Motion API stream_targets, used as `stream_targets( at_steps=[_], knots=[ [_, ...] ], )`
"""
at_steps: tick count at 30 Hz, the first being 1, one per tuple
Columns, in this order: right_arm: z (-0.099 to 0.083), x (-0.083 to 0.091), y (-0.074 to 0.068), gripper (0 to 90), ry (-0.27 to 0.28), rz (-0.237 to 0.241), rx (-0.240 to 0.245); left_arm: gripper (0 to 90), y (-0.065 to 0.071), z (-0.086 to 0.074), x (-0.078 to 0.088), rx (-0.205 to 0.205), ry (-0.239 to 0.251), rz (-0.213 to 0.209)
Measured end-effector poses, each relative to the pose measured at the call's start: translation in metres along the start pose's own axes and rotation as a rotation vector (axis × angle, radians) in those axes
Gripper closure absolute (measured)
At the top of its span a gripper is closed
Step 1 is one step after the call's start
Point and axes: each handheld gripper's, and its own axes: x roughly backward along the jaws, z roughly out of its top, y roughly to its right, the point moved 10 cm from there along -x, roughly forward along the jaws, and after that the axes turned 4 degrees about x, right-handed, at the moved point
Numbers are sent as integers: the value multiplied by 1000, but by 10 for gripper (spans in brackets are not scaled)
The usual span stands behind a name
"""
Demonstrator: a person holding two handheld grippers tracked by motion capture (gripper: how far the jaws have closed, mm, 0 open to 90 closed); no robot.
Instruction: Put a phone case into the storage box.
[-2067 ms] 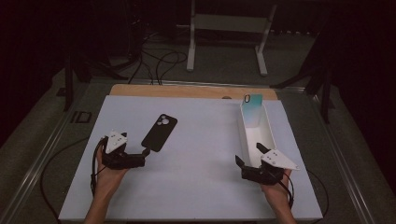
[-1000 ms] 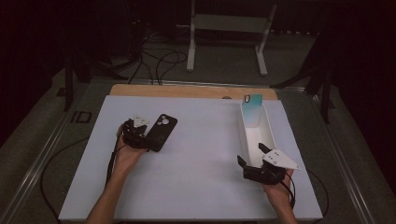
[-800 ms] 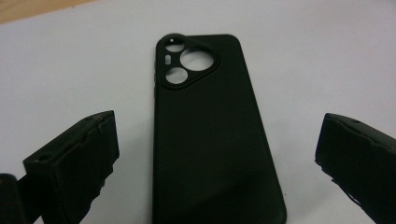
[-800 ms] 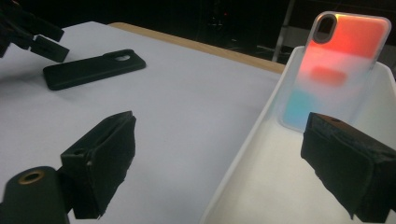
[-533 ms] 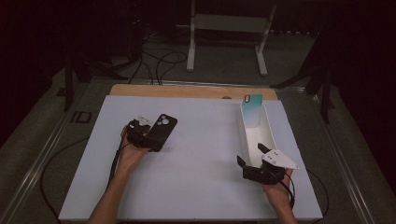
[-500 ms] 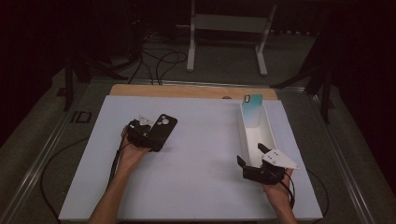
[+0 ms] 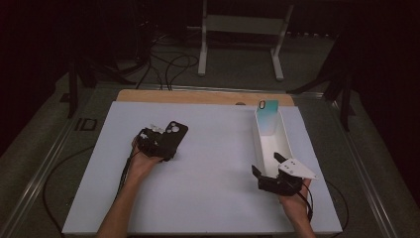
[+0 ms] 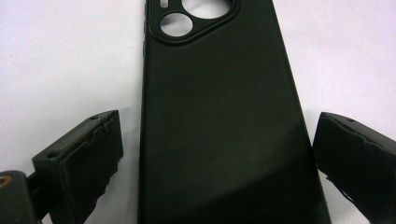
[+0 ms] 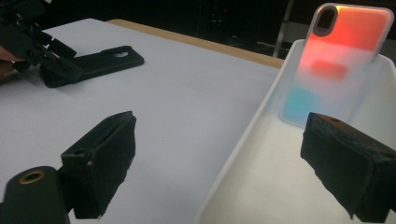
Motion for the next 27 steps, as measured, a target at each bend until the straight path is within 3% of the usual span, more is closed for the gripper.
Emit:
stream_targets(
  at_steps=[4,13,18,27],
  knots=[
    [0,0,0,103,0,1,0,18,1,-1,-2,-26,-4,19],
    [0,-1,-2,104,-5,2,7,31,1,-1,-2,-29,-41,22],
    [0,0,-1,105,-2,-5,6,109,3,0,1,-43,-42,22],
    [0,-1,-2,105,-8,-3,7,147,3,0,2,-32,-38,21]
  ],
)
